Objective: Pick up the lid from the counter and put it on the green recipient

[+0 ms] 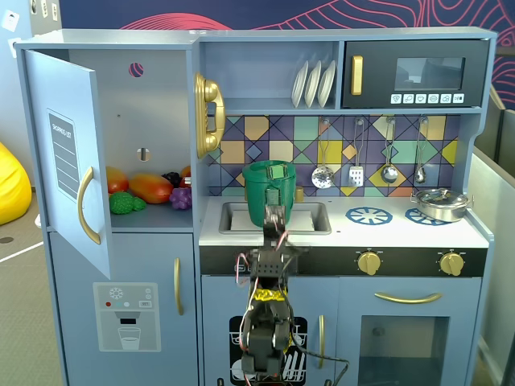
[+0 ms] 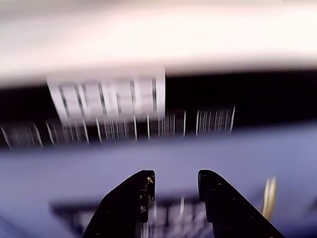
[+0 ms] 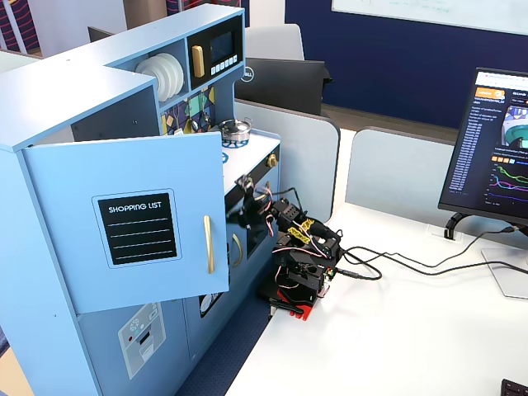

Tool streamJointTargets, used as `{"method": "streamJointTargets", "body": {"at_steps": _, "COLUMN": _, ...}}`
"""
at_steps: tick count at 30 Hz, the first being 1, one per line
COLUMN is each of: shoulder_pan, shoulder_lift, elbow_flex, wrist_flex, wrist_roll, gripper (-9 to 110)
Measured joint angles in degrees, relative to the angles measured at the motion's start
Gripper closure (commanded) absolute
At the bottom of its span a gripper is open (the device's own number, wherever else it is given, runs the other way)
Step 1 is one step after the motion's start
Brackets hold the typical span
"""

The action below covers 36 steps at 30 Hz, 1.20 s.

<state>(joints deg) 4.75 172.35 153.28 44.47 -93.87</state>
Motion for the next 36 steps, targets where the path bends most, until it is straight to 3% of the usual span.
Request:
{"method": "streamJointTargets", "body": {"at_steps": 17, "shoulder_pan": -2.1, "shoulder_lift": 9.7, "elbow_flex": 18.9, "wrist_flex": 31.6, "wrist_roll": 2.0, "gripper": 101}}
{"method": "streamJointTargets", "body": {"at_steps": 36, "shoulder_pan": -1.8, "shoulder_lift": 10.1, "elbow_flex": 17.8, "wrist_flex": 33.3, "wrist_roll": 3.9, "gripper": 100}}
